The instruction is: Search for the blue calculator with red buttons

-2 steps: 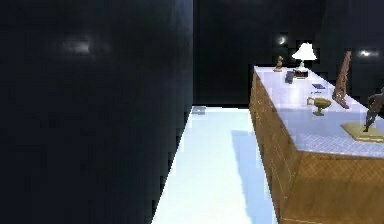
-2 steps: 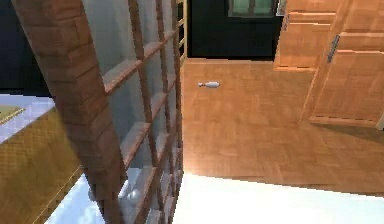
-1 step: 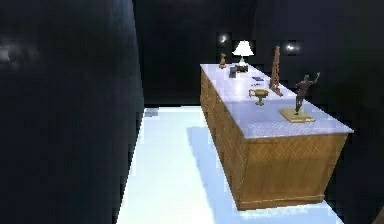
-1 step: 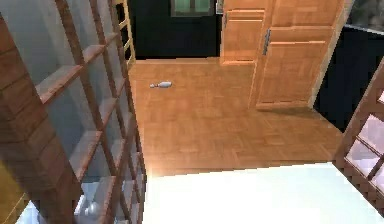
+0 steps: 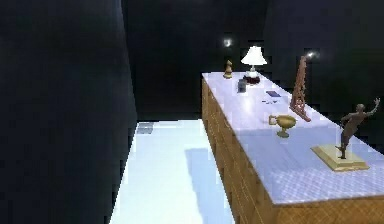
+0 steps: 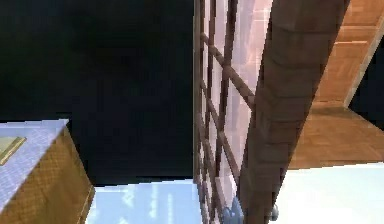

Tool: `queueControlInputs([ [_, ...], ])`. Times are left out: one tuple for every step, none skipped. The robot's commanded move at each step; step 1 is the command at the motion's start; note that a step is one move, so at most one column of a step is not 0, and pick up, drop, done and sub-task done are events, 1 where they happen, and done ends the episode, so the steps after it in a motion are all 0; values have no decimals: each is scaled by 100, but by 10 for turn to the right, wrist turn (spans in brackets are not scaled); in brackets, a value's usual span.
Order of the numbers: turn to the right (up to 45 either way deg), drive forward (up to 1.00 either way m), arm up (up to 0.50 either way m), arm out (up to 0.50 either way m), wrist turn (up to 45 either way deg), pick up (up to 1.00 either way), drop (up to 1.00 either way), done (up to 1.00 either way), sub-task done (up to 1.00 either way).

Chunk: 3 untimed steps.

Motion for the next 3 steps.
queueControlInputs([
  [-30, 0, 0, 0, 0, 0, 0, 0, 0],
  [0, 100, 0, 0, 0, 0, 0, 0, 0],
  [-60, 0, 0, 0, 0, 0, 0, 0, 0],
])
